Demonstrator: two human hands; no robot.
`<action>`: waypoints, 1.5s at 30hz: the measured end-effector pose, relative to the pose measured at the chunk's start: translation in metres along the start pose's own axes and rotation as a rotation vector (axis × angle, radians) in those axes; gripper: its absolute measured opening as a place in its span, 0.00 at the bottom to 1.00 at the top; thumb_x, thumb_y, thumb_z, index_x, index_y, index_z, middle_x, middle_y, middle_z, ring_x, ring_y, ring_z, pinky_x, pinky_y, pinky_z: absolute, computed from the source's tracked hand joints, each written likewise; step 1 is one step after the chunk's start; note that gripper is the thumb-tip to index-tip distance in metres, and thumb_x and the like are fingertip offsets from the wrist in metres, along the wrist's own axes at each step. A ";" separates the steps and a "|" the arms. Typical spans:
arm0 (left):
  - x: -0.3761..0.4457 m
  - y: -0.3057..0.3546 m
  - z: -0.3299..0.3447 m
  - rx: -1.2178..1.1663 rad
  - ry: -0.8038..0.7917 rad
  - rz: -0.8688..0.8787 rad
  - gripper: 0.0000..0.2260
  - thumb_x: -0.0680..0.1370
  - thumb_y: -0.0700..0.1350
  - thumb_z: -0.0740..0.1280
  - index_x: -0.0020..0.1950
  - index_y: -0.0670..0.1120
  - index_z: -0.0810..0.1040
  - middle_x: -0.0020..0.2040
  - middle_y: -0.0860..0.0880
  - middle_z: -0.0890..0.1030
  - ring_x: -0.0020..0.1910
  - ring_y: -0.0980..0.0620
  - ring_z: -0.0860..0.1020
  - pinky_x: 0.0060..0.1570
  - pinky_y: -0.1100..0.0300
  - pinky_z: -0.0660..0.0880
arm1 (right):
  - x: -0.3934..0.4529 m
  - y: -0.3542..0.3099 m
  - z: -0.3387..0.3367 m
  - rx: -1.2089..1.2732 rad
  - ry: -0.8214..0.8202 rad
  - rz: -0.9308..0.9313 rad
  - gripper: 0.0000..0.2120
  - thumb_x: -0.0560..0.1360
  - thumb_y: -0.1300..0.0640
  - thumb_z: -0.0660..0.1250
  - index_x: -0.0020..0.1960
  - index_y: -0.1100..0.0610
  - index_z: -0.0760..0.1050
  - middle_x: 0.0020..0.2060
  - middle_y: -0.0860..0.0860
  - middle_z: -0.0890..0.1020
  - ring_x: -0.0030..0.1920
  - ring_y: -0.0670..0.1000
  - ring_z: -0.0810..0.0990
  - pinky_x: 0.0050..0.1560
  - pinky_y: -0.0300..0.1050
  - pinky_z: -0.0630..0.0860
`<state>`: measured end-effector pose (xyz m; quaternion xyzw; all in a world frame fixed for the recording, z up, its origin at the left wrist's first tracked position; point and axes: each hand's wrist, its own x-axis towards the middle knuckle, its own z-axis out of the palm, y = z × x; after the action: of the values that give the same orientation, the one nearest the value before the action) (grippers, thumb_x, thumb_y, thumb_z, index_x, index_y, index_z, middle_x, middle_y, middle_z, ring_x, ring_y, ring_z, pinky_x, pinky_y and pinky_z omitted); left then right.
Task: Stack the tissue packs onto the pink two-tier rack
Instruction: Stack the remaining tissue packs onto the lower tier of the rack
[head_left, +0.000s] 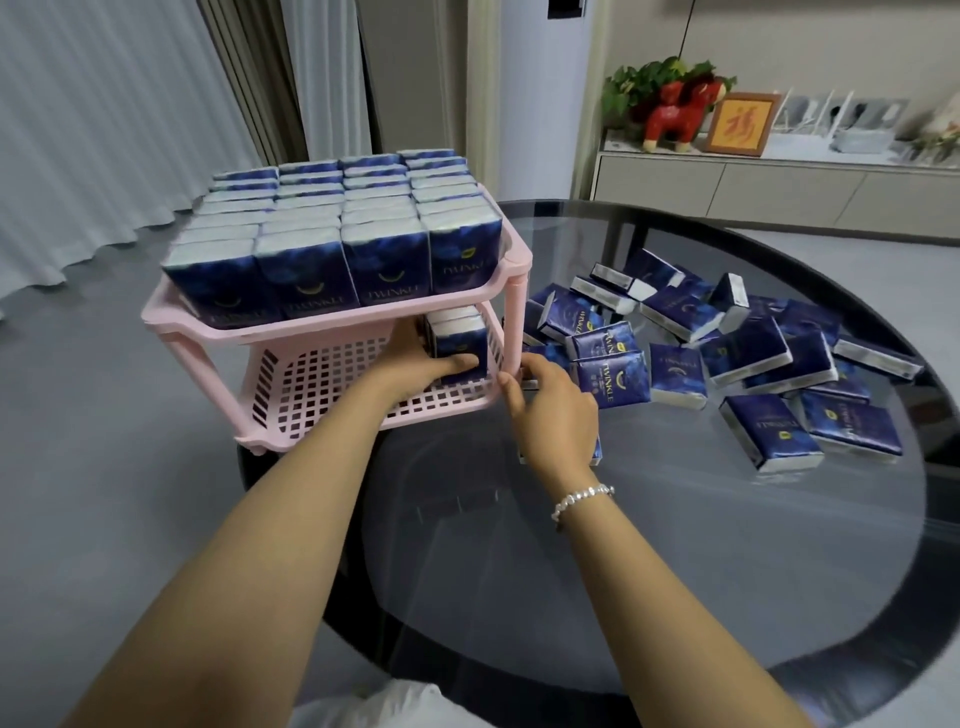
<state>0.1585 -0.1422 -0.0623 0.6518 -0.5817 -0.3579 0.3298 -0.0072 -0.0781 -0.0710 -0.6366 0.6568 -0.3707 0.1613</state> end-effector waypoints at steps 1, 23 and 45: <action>0.002 0.001 0.001 0.018 0.005 0.006 0.42 0.61 0.56 0.79 0.70 0.49 0.65 0.65 0.50 0.75 0.63 0.50 0.74 0.66 0.48 0.71 | 0.000 0.000 0.000 0.004 0.004 0.000 0.10 0.78 0.49 0.61 0.57 0.49 0.75 0.51 0.47 0.81 0.48 0.53 0.78 0.52 0.47 0.65; -0.015 0.023 0.015 0.015 0.032 0.031 0.29 0.74 0.40 0.70 0.71 0.46 0.61 0.64 0.44 0.74 0.63 0.46 0.74 0.61 0.55 0.71 | 0.002 0.000 -0.003 0.064 -0.072 0.010 0.10 0.76 0.51 0.64 0.56 0.50 0.76 0.48 0.49 0.82 0.50 0.54 0.78 0.50 0.51 0.74; -0.123 0.038 0.062 0.023 -0.007 -0.019 0.16 0.76 0.46 0.69 0.63 0.44 0.75 0.59 0.45 0.77 0.51 0.53 0.76 0.53 0.63 0.71 | -0.046 0.040 -0.067 -0.147 -0.190 0.150 0.23 0.76 0.49 0.63 0.68 0.56 0.68 0.61 0.57 0.76 0.61 0.60 0.70 0.61 0.50 0.66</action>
<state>0.0781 -0.0252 -0.0525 0.6599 -0.5806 -0.3565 0.3168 -0.0749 -0.0183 -0.0655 -0.6282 0.7095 -0.2466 0.2031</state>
